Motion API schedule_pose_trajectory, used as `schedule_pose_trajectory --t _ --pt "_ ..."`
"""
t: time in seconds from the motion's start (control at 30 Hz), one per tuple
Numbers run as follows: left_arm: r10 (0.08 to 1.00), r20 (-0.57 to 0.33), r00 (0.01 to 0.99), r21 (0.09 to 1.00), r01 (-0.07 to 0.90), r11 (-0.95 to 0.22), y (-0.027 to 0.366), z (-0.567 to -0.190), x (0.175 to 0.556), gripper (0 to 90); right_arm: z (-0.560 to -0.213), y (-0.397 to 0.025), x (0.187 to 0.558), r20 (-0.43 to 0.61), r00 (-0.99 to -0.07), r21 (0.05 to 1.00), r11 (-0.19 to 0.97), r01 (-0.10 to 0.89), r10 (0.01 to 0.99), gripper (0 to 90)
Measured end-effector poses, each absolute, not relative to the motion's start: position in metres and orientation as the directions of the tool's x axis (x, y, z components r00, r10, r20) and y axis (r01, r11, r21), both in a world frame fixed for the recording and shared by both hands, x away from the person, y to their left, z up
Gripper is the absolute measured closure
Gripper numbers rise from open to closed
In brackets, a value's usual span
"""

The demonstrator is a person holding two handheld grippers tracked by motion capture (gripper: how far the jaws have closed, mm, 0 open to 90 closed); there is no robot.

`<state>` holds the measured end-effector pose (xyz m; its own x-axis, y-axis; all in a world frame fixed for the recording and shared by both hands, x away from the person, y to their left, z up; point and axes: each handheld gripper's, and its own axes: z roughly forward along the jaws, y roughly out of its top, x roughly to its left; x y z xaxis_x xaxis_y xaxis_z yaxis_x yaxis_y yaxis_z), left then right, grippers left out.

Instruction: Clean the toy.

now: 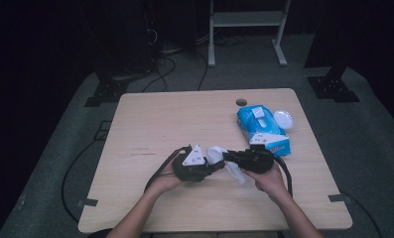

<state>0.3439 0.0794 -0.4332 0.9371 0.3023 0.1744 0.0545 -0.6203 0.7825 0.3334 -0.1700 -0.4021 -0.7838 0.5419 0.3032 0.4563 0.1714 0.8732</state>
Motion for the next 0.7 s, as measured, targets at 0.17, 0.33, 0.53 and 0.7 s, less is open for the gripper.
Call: schedule_pose_trajectory --t 0.17,0.33,0.53,0.7 --pt "0.322 0.18 0.929 0.808 0.047 -0.587 0.083 -0.429 0.343 56.8 -0.395 -0.164 0.33 0.27 -0.804 0.887 0.188 0.421 0.529 84.4" --pt "0.325 0.173 0.93 0.819 0.048 -0.572 0.085 -0.428 0.342 57.3 -0.408 -0.178 0.339 0.308 -0.764 0.866 0.167 0.472 0.567 84.4" --pt "0.327 0.156 0.932 0.838 0.051 -0.543 0.086 -0.424 0.344 64.1 -0.404 -0.173 0.337 0.302 -0.782 0.874 0.168 0.455 0.546 84.4" --pt "0.318 0.181 0.931 0.771 0.066 -0.633 0.084 -0.436 0.346 64.3 -0.412 -0.17 0.34 0.289 -0.769 0.858 0.202 0.472 0.57 84.4"
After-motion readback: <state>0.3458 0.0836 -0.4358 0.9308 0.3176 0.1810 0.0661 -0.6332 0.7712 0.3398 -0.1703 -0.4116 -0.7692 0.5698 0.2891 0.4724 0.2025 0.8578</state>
